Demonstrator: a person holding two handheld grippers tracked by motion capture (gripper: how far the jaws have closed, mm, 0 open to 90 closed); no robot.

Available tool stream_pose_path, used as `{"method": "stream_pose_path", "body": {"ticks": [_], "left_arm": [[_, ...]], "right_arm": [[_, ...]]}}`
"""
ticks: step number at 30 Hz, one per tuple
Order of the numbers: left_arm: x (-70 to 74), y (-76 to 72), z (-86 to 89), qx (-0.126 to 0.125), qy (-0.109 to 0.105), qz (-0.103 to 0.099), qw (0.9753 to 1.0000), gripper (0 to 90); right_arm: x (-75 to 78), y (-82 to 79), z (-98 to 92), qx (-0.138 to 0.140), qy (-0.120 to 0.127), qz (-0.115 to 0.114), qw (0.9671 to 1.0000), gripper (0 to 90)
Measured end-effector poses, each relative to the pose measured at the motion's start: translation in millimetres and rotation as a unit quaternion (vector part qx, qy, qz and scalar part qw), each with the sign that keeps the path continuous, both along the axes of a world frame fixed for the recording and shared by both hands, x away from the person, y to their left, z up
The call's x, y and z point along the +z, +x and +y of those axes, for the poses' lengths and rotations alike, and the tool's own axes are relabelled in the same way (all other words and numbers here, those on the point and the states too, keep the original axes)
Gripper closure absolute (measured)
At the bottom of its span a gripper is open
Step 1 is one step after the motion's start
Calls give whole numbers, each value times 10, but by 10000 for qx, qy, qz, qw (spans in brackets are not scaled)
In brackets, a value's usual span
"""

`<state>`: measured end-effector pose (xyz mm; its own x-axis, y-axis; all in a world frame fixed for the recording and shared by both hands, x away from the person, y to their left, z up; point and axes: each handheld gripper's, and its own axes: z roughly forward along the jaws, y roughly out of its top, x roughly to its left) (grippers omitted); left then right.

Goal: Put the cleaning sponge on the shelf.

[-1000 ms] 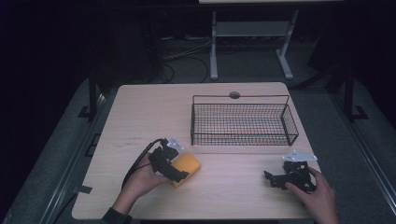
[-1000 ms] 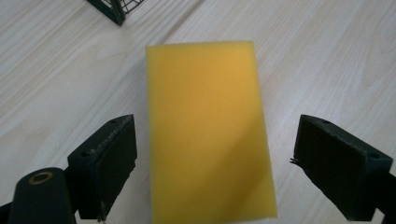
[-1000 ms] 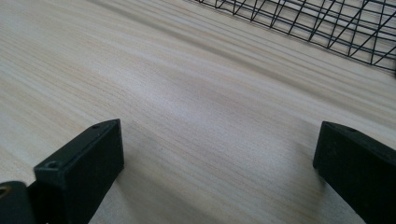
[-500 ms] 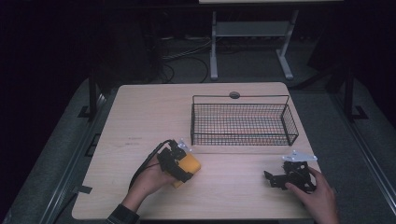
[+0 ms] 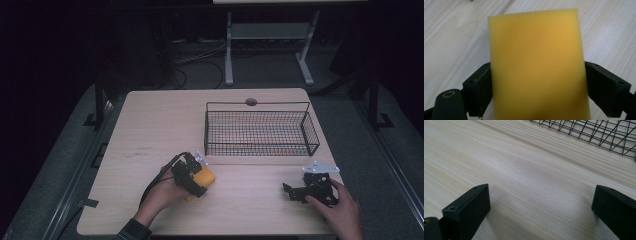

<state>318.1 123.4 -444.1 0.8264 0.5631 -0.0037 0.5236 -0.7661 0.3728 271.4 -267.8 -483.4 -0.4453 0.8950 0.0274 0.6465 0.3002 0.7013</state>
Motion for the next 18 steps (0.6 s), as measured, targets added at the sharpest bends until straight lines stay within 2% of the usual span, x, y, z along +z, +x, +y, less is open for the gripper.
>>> {"method": "stream_pose_path", "body": {"ticks": [6, 13, 18], "left_arm": [[7, 2, 18, 3, -12, -6, 10000, 211], [13, 0, 25, -18, -14, 7, 10000, 222], [28, 6, 49, -15, -117, 49, 9999, 225]], "right_arm": [[0, 0, 0, -1, -1, -1, 10000, 12], [0, 0, 0, -1, 1, 1, 10000, 12], [0, 0, 0, 0, 0, 0, 10000, 12]]}}
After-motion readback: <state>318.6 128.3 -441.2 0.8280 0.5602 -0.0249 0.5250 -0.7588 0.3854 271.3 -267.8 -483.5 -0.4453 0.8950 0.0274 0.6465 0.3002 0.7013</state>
